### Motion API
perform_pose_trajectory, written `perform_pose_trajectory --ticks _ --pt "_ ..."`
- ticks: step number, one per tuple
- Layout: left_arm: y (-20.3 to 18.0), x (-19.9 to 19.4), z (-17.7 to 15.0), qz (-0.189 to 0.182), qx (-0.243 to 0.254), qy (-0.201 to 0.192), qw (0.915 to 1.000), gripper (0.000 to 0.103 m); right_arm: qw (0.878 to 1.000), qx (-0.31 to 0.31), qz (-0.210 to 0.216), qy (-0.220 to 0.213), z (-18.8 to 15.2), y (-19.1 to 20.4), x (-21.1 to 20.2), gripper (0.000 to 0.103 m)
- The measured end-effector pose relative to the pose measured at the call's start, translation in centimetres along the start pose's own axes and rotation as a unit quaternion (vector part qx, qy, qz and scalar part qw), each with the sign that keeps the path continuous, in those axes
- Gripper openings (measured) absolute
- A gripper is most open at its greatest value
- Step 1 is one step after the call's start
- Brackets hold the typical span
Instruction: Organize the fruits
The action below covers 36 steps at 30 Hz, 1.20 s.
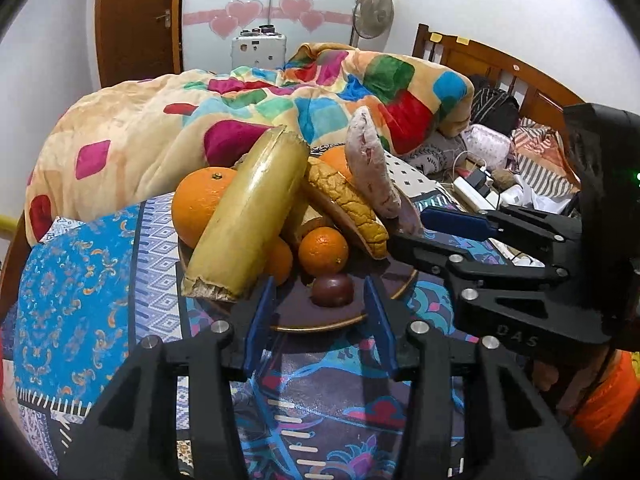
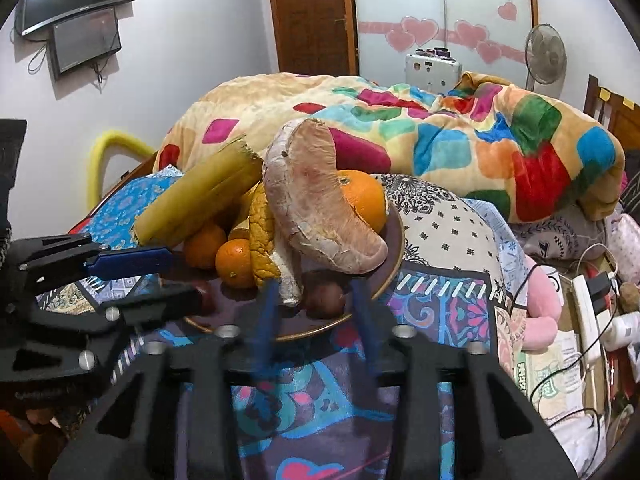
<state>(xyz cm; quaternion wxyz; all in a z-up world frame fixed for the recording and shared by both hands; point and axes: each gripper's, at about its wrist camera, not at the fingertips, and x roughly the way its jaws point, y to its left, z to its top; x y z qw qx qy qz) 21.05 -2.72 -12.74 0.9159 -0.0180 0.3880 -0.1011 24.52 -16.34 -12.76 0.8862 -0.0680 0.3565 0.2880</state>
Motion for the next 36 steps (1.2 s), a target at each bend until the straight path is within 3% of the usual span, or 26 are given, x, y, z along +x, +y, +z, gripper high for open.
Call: perform_pose_trajectory --ticks 6,12,20,23,25,29,31,33,36 --pt "0.1 -1.7 0.0 0.007 -0.004 -0.015 0.9999 0.046 1.000 0.000 -0.006 -0.022 0.0 0.3 -1.7 0.039" --pt "0.1 -8.1 0.2 0.023 -0.017 -0.077 0.9966 0.046 0.997 0.002 -0.006 -0.074 0.5 1.1 -7.2 0.039" --pt "-2.0 -19.5 -1.0 0.055 -0.009 -0.194 0.9794 0.046 0.984 -0.006 -0.018 -0.179 0.5 4.4 -17.2 0.039" --pt "-3.0 -23.0 -2.1 0.064 -0.005 -0.230 0.9711 0.052 0.976 -0.013 -0.024 -0.218 0.0 6.2 -20.7 0.040" --pt "-3.3 -24.7 -2.7 0.067 -0.005 -0.246 0.9669 0.062 0.971 -0.019 -0.028 -0.235 -0.3 7.1 -22.0 0.045" --pt "-3.8 -27.1 -4.1 0.073 -0.004 -0.268 0.9608 0.070 0.964 -0.017 -0.033 -0.265 -1.2 8.7 -24.4 0.062" --pt "-3.8 -27.8 -4.7 0.076 -0.003 -0.274 0.9586 0.079 0.962 -0.015 -0.036 -0.272 -1.5 9.0 -24.7 0.070" --pt "-3.7 -28.5 -5.3 0.080 -0.006 -0.284 0.9556 0.085 0.959 -0.012 -0.044 -0.280 -1.8 9.4 -25.1 0.085" --pt "-3.5 -29.0 -5.9 0.087 -0.009 -0.291 0.9527 0.092 0.957 -0.010 -0.049 -0.287 -2.2 9.7 -25.4 0.093"
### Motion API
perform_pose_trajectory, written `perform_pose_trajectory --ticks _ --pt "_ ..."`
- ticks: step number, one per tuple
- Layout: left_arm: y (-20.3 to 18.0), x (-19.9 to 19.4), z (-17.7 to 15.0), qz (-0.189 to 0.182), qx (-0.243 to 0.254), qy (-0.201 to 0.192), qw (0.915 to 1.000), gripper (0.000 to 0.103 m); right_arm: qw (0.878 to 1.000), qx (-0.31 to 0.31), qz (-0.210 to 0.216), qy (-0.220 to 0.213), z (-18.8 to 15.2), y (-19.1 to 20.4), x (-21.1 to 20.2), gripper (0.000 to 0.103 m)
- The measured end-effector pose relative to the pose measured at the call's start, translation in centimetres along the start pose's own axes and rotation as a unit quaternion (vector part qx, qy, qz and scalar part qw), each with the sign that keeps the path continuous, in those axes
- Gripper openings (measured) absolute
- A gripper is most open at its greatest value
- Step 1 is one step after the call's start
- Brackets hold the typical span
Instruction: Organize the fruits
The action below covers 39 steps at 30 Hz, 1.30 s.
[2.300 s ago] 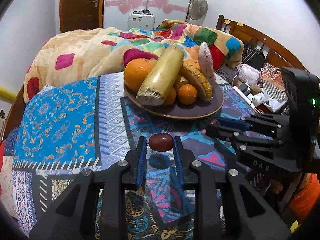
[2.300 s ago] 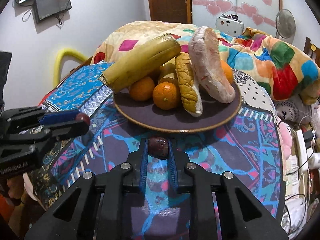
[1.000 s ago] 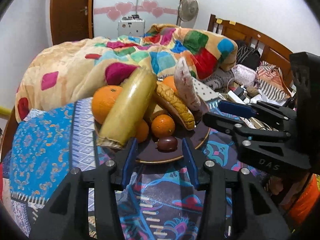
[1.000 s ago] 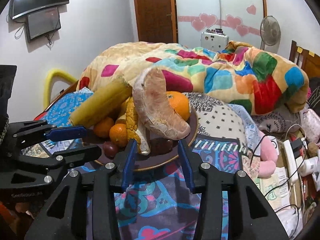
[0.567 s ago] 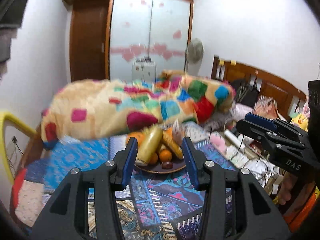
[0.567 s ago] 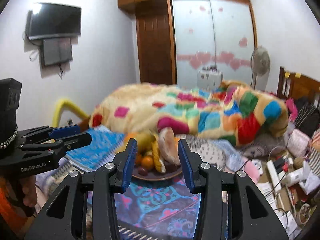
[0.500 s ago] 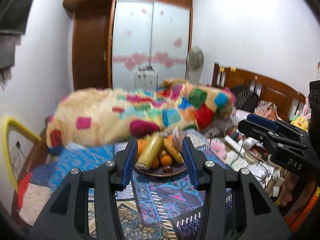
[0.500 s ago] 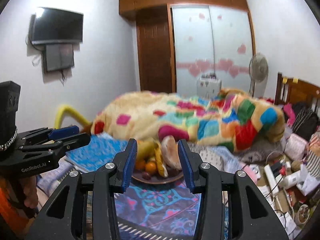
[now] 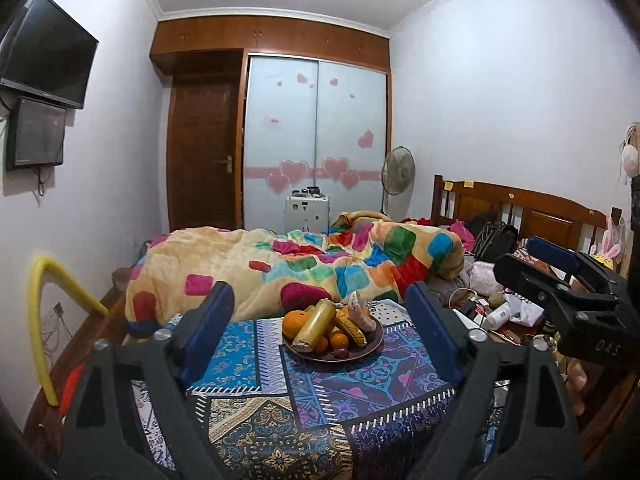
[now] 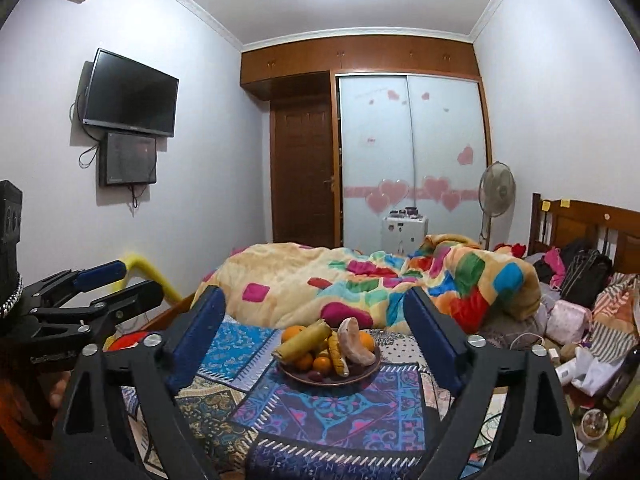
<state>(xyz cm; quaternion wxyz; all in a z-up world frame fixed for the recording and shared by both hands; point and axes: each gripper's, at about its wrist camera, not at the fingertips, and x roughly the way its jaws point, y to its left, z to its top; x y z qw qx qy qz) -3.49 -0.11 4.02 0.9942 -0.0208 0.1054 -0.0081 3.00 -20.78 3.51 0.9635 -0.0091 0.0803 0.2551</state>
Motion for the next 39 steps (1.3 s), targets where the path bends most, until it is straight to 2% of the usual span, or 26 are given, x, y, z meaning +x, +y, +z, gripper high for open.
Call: perform_pose_trajectory --ticks 3,8,39 --pt "0.4 -0.4 -0.3 0.000 -0.004 -0.002 1.0000 0.096 1.000 0.001 -0.006 -0.005 -0.1 0.3 -0.4 0.103" --pt "0.5 -1.0 -0.5 0.006 -0.002 -0.007 1.0000 0.102 1.000 0.000 -0.011 -0.008 -0.3 0.6 -1.0 0.103" --pt "-0.7 -1.5 -0.7 0.015 0.013 -0.015 0.9997 0.103 1.000 0.000 -0.013 -0.015 -0.4 1.0 -1.9 0.103"
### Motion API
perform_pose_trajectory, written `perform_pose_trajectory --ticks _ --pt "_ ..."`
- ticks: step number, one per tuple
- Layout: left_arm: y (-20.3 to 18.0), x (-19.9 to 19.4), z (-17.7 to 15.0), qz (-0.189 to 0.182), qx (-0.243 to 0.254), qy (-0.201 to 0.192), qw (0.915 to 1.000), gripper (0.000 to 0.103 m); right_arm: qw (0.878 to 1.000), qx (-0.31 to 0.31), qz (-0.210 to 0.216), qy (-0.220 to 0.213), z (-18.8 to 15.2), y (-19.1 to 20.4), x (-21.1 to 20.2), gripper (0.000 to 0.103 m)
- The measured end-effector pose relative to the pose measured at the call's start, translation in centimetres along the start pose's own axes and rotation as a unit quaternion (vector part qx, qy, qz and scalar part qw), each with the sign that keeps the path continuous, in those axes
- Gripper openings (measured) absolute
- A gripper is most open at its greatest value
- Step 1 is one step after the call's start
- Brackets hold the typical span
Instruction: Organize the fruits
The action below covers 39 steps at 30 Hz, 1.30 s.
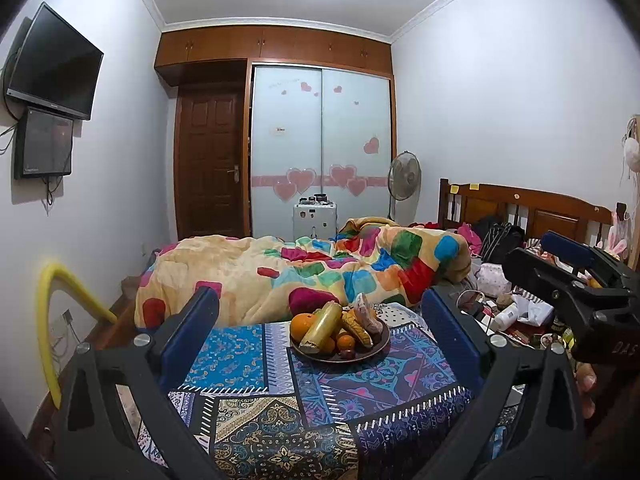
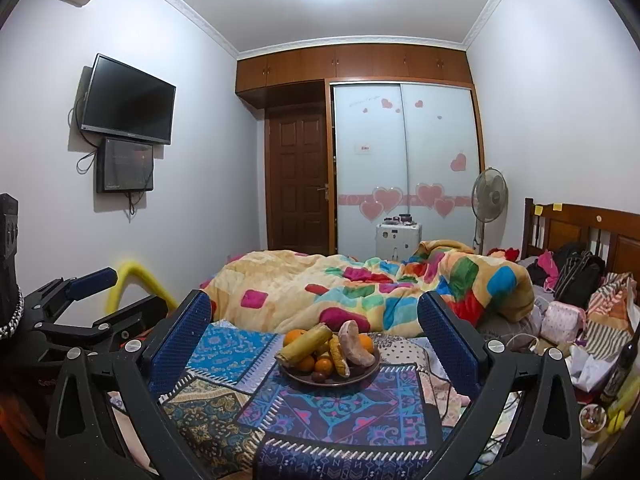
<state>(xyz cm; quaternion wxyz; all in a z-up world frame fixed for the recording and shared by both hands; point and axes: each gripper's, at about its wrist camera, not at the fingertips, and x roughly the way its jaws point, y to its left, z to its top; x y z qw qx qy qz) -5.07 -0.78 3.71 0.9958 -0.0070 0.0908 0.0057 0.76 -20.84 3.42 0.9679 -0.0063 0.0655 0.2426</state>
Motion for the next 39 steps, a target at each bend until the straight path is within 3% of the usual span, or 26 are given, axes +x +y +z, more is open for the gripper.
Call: perform_pose_trajectory --ticks 39 --pt "-0.54 -0.10 0.55 -0.015 0.005 -0.005 0.9999 0.103 1.000 0.009 -0.004 -0.004 0.27 -0.16 -0.44 0.103"
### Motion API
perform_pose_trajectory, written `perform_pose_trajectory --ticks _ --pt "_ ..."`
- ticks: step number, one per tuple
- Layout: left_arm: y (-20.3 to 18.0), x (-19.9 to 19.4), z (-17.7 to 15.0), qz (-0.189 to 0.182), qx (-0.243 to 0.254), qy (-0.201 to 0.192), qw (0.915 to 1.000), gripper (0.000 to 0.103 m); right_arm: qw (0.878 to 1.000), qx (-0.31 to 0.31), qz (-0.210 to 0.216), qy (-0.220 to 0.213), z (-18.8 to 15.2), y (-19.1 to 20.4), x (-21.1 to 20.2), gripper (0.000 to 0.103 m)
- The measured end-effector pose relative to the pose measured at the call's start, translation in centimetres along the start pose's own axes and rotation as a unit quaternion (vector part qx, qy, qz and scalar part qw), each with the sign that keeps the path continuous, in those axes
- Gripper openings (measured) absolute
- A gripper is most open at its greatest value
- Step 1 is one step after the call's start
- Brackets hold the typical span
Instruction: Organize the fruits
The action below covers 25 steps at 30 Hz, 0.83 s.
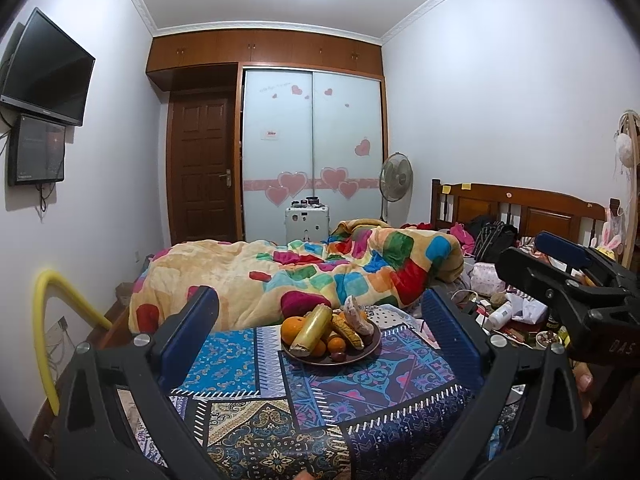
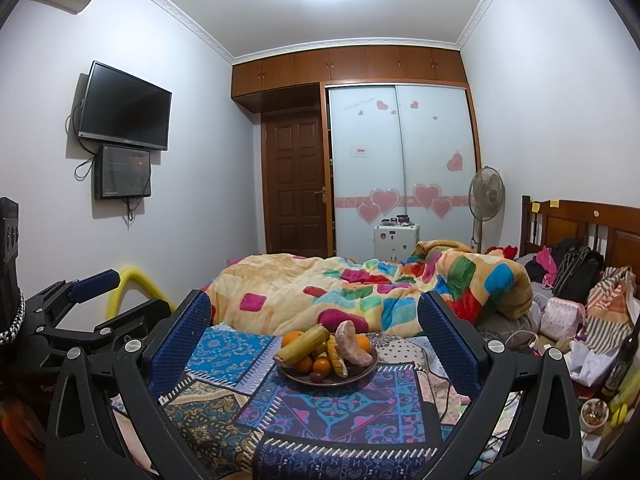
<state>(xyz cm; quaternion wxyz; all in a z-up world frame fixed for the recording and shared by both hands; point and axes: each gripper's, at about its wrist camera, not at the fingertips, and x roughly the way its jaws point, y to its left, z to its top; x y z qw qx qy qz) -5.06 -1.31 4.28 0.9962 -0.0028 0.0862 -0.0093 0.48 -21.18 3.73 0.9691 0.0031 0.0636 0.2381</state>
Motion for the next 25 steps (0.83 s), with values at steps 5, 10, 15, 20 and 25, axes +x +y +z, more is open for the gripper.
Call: perform_pose_trajectory --ticks 5,10,15,20,25 --pt "-0.15 0.11 -0.10 0.001 0.004 -0.003 1.0000 0.103 1.000 0.001 0.000 0.001 0.00 -0.06 0.06 0.103" --pt "-0.23 0.01 -0.35 -0.003 0.000 0.001 1.0000 0.103 1.000 0.002 -0.002 0.002 -0.10 -0.28 0.08 0.103" --pt "0.10 0.37 -0.51 -0.005 -0.007 0.006 0.9999 0.103 1.000 0.002 -0.005 0.002 -0.16 -0.39 0.07 0.103" --pt "0.35 0.65 -0.65 -0.006 -0.013 0.006 0.9999 0.103 1.000 0.002 -0.005 0.001 -0.22 -0.45 0.01 0.103" --pt "0.36 0.65 -0.66 -0.006 -0.013 0.007 0.9999 0.103 1.000 0.002 -0.005 0.002 -0.21 -0.47 0.04 0.103"
